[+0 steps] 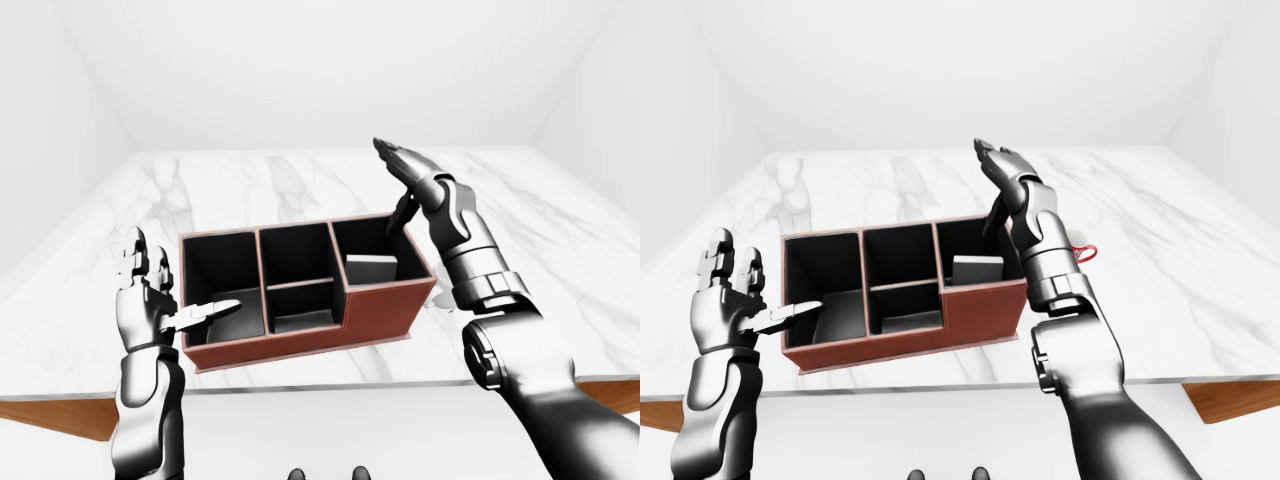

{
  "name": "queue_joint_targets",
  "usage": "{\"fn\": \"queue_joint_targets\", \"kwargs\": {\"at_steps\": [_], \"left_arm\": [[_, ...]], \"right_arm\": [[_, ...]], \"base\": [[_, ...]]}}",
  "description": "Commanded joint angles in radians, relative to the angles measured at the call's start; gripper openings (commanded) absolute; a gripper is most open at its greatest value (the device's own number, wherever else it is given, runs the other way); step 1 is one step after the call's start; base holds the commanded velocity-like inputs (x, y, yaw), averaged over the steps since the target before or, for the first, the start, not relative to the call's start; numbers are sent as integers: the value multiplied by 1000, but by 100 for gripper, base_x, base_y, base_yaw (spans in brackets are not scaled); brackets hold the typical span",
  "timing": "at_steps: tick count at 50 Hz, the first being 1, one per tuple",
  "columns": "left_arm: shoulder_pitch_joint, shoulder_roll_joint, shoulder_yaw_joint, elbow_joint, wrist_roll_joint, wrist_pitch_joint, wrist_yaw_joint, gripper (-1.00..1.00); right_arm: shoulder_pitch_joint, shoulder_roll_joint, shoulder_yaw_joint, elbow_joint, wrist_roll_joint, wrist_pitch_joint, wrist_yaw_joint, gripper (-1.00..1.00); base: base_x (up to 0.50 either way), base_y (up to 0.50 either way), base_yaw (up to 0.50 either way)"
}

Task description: Pick up the book and place it in the right compartment of the caddy.

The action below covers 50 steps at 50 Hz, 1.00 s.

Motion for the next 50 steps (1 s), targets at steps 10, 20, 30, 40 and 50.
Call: {"fn": "queue_joint_targets", "kwargs": {"at_steps": [10,20,30,40,50], "left_arm": [[-6,-4,-9,10,1,0,7,100],[-4,-5,-8,5,1,0,7,100],[-5,-5,-8,12,2,0,6,100],[-3,-7,-12,12,5,0,6,100],[-6,-5,-9,23,3,0,5,100]], "right_arm": [[31,7,-1,-240,-30,0,100,100],[65,16,-18,-485,-83,0,202,100],[75,19,-22,-462,-65,0,152,100],[83,22,-17,-462,-61,0,139,100],[85,18,-19,-493,-65,0,154,100]], "base": [[0,0,0],[0,0,0],[0,0,0],[0,0,0],[0,0,0]]}}
